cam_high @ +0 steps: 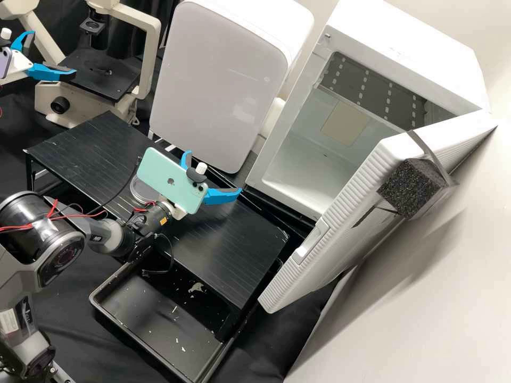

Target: Place the petri dish in the incubator

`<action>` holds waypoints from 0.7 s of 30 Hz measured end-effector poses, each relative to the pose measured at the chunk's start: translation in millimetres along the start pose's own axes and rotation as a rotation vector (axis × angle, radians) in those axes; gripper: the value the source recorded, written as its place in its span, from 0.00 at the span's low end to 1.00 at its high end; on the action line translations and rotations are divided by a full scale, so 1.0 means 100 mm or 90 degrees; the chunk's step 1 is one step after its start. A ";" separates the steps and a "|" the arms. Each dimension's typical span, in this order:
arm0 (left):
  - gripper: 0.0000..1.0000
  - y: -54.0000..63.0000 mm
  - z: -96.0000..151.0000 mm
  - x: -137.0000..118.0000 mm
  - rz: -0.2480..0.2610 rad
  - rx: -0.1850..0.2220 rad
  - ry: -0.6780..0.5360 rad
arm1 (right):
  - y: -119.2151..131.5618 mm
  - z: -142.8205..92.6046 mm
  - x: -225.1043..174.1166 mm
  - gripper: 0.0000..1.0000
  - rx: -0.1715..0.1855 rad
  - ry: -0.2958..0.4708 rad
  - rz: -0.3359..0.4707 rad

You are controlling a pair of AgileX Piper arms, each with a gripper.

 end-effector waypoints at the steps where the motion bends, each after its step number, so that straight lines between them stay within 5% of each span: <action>1: 1.00 0.00 0.00 0.00 0.000 0.000 0.000 | 0.00 0.00 0.00 1.00 0.000 0.000 0.000; 14: 1.00 0.00 0.00 0.00 0.000 0.000 0.000 | 0.04 0.05 -0.16 1.00 -0.002 -0.001 0.011; 21: 1.00 0.00 0.00 0.00 0.000 0.000 0.000 | 0.15 -0.04 -0.57 1.00 0.028 0.060 0.057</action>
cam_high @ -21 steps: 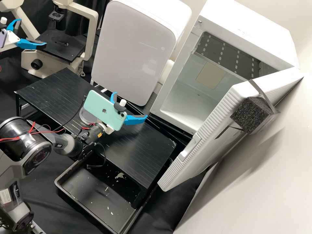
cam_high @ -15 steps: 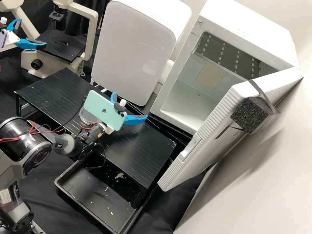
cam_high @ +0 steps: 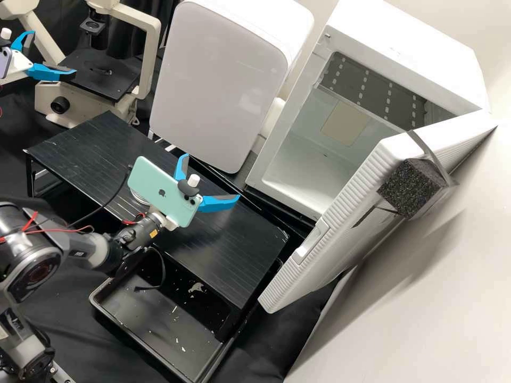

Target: Place the petri dish in the incubator

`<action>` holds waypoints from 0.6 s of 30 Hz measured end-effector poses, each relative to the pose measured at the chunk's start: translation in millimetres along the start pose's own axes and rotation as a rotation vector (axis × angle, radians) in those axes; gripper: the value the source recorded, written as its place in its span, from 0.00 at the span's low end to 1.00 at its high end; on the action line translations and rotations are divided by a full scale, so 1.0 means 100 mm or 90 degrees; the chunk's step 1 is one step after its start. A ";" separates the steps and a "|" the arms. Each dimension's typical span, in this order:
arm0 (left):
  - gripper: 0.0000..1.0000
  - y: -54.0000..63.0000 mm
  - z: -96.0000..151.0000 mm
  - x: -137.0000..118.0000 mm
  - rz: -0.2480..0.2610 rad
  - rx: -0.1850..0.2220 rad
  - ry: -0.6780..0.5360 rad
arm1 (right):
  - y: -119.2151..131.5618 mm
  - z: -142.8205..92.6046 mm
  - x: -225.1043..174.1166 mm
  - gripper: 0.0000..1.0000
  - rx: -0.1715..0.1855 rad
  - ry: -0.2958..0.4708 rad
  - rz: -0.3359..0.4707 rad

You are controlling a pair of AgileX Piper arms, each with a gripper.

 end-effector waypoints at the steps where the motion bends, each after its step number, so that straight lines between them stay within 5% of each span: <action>1: 1.00 0.00 0.00 0.00 0.000 0.000 0.000 | 0.00 -0.02 -0.07 1.00 0.003 0.012 0.003; 5: 1.00 0.00 0.00 0.00 0.000 0.000 0.000 | -0.02 -0.14 -0.32 1.00 0.010 0.069 0.007; 12: 1.00 0.00 0.00 0.00 0.000 0.000 0.000 | -0.24 -0.20 -0.57 1.00 0.025 0.091 -0.056; 18: 1.00 0.00 0.00 0.00 0.000 0.000 0.000 | -0.40 -0.23 -0.67 1.00 0.009 0.105 -0.108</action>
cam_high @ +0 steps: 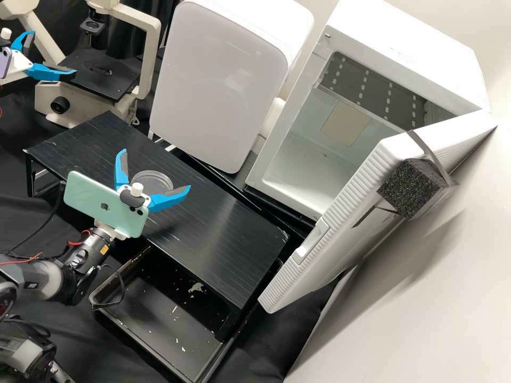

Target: Place the petri dish in the incubator

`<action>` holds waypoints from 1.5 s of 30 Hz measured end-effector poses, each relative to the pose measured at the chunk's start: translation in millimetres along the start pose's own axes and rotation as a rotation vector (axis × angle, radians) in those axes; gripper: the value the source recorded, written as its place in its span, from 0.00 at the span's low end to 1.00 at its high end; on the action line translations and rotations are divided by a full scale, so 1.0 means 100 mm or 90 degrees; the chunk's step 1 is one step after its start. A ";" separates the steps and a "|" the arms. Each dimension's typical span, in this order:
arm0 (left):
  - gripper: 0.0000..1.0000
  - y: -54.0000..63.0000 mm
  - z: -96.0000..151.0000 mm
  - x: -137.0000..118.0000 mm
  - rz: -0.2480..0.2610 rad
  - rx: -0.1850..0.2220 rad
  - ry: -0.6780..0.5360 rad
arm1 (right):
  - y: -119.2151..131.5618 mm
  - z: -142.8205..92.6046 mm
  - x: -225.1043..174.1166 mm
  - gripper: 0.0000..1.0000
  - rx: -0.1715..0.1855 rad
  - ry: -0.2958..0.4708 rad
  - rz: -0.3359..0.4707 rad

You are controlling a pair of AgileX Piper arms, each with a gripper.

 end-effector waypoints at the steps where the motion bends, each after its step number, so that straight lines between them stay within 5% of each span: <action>1: 1.00 0.00 0.00 0.00 0.000 0.000 0.000 | -0.02 -0.01 0.00 1.00 -0.001 0.001 -0.004; 13: 1.00 0.00 0.00 0.00 0.000 0.000 0.000 | -0.17 0.05 0.02 1.00 -0.049 -0.039 -0.028; 18: 1.00 0.00 0.00 0.00 0.000 0.000 0.000 | -0.19 0.07 0.02 1.00 -0.053 -0.051 -0.038; 29: 1.00 0.00 0.00 0.00 0.000 0.000 0.000 | -0.24 0.05 0.08 1.00 -0.111 -0.074 -0.078; 40: 1.00 0.00 0.00 0.00 0.000 0.000 0.000 | -0.19 0.10 0.15 1.00 -0.117 -0.093 -0.087; 45: 1.00 0.00 0.00 0.00 0.000 0.000 0.000 | -0.17 0.12 0.16 1.00 -0.103 -0.092 -0.101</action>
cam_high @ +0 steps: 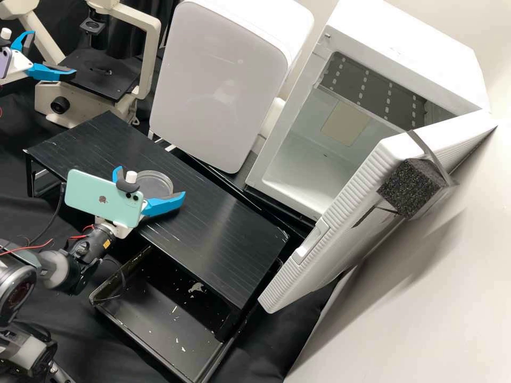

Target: Place the petri dish in the incubator

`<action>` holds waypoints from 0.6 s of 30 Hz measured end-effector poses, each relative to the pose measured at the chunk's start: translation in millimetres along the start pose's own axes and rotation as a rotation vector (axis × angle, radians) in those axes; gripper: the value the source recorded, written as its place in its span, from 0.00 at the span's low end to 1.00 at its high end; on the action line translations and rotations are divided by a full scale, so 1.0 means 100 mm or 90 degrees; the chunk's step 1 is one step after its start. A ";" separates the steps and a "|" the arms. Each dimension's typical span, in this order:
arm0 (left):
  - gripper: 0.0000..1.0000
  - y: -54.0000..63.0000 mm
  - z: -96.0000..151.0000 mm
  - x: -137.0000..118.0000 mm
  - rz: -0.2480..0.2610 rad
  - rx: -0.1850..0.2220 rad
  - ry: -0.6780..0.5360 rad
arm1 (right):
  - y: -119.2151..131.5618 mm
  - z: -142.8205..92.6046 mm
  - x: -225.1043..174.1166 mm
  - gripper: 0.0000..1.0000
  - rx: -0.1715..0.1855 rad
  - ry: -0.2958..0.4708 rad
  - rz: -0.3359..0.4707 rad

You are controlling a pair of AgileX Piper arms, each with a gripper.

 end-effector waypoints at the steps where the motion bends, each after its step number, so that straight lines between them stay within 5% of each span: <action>1: 1.00 0.00 0.00 0.00 0.000 0.000 0.000 | 0.00 0.00 0.00 1.00 0.001 0.000 0.000; 4: 1.00 0.00 0.00 0.00 0.000 0.000 0.000 | 0.00 0.01 0.00 1.00 0.008 0.002 -0.004; 5: 1.00 0.00 0.00 0.00 0.000 0.000 0.000 | 0.00 0.01 0.00 0.00 0.008 0.002 -0.004; 18: 1.00 0.00 0.00 0.00 0.000 0.000 0.000 | -0.01 0.00 0.02 0.00 0.026 0.013 -0.016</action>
